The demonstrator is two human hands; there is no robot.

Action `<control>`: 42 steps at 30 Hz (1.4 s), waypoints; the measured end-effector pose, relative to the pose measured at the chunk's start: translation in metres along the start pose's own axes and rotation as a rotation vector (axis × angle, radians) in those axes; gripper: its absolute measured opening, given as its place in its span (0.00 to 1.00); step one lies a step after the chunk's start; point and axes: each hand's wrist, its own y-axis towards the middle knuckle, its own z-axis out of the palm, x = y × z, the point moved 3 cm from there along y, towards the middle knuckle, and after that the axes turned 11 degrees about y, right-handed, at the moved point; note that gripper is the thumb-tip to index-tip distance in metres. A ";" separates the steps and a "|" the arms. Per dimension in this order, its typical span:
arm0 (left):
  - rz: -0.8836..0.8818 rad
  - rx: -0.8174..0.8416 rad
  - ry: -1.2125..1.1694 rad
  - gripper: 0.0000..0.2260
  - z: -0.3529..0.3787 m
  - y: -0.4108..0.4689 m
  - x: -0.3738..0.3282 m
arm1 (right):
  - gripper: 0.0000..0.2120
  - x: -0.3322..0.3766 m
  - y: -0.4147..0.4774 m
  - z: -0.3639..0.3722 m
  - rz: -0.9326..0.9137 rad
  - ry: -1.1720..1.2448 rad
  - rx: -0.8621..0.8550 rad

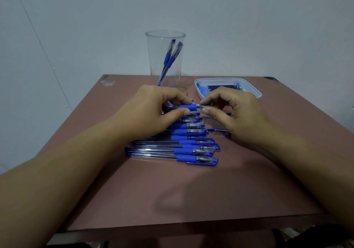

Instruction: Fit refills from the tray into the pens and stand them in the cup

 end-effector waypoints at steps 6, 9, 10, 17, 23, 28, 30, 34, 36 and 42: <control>-0.019 0.002 0.001 0.06 -0.001 0.000 0.003 | 0.09 0.001 0.000 -0.003 -0.009 0.003 -0.030; -0.031 -0.024 0.007 0.06 -0.004 0.001 0.005 | 0.10 -0.003 0.002 -0.011 0.056 -0.048 -0.046; -0.035 -0.026 0.016 0.06 -0.005 0.001 0.005 | 0.12 -0.005 0.002 -0.014 0.086 -0.100 -0.001; -0.037 -0.007 0.040 0.06 -0.005 0.001 0.006 | 0.08 -0.011 -0.003 -0.009 0.189 -0.352 0.445; -0.028 -0.002 0.044 0.06 -0.005 0.001 0.006 | 0.11 -0.005 -0.001 -0.014 0.175 -0.225 0.281; -0.002 -0.003 0.019 0.08 -0.003 0.000 0.003 | 0.07 0.006 0.002 -0.012 -0.001 -0.119 0.009; 0.023 -0.014 0.013 0.07 -0.002 0.000 0.001 | 0.10 0.007 0.003 -0.003 -0.009 -0.070 0.039; 0.014 -0.009 0.014 0.07 -0.002 0.000 0.001 | 0.11 0.002 0.005 -0.001 -0.002 -0.066 0.067; -0.009 -0.008 0.023 0.08 -0.003 0.001 0.004 | 0.13 -0.003 0.004 -0.010 0.043 -0.049 0.030; -0.021 0.002 0.040 0.07 -0.002 0.001 0.004 | 0.08 -0.005 -0.001 -0.022 0.064 -0.078 -0.020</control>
